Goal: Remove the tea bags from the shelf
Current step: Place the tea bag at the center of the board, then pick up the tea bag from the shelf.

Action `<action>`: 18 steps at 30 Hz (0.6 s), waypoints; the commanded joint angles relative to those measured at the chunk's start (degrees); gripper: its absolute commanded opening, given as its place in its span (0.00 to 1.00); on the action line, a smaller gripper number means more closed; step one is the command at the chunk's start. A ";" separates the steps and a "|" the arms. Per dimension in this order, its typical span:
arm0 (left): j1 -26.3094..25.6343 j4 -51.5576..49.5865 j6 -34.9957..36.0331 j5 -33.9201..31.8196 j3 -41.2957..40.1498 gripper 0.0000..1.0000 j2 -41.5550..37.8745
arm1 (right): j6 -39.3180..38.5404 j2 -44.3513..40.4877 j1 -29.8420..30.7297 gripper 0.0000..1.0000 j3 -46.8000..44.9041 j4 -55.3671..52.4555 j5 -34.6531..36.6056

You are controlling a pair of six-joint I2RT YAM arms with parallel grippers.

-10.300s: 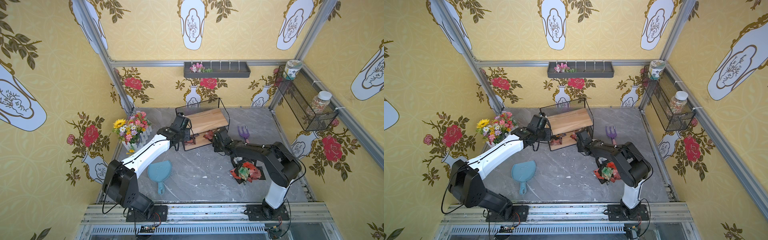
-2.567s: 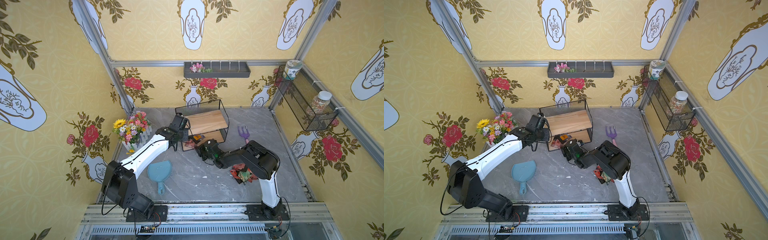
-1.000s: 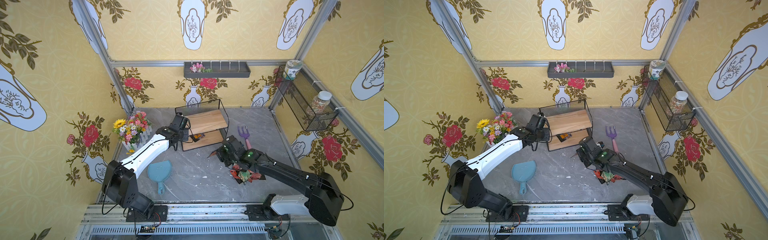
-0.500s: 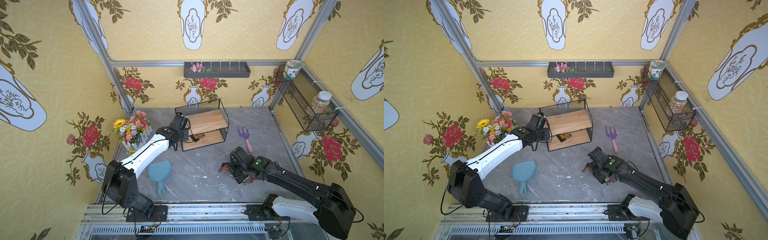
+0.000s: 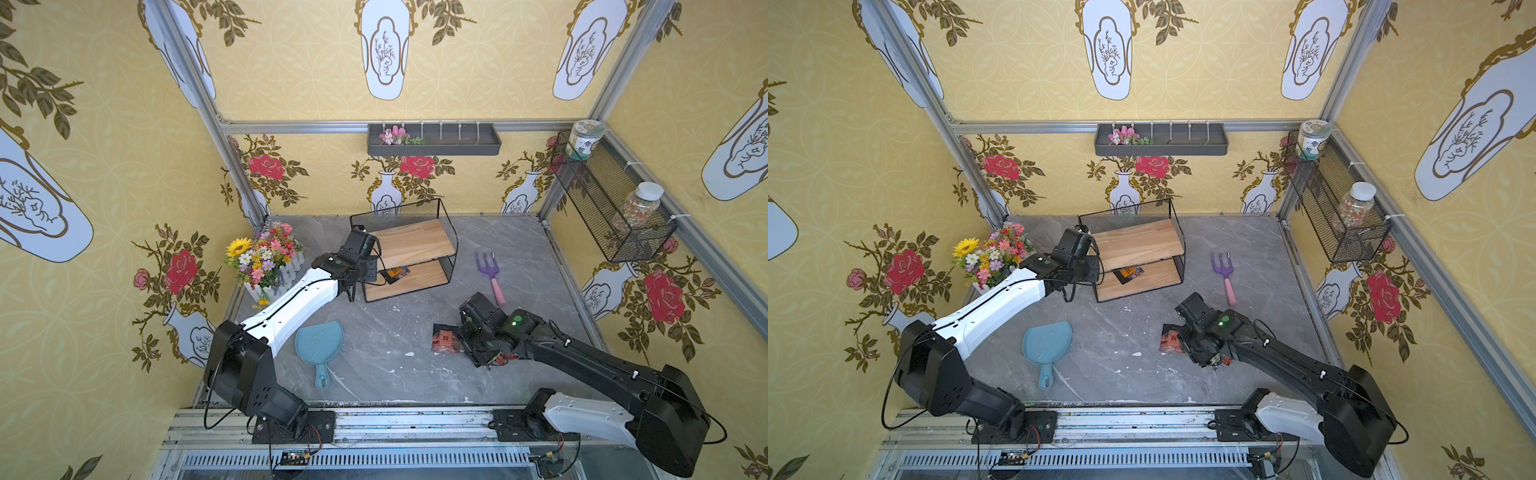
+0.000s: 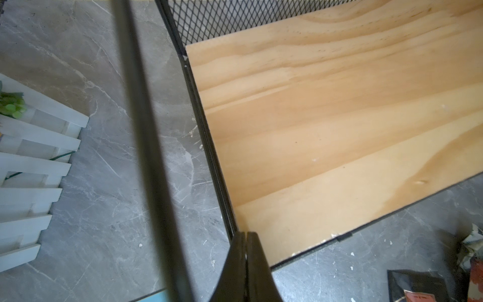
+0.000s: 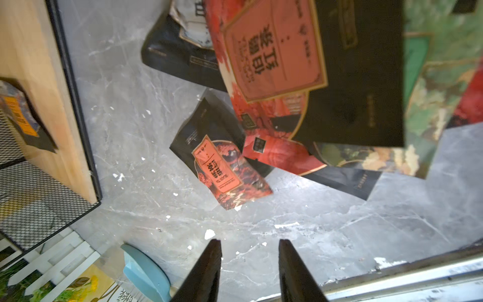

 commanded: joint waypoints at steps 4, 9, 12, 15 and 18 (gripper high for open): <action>-0.04 -1.10 0.60 1.51 0.11 0.00 0.81 | -2.08 1.36 1.61 0.43 4.26 1.08 4.20; -0.04 -1.16 0.47 1.50 0.11 0.00 0.98 | -3.33 8.95 2.56 0.06 0.83 29.08 0.76; -0.04 -1.11 0.60 1.29 0.11 0.00 1.06 | -4.81 16.39 3.00 0.00 3.05 40.80 1.60; -0.04 -1.28 0.62 1.17 0.20 0.00 1.06 | -5.37 23.53 2.90 0.00 6.00 50.87 2.17; -0.04 -1.36 0.64 1.17 0.20 0.00 1.08 | -3.55 30.85 2.58 0.00 8.04 60.13 2.66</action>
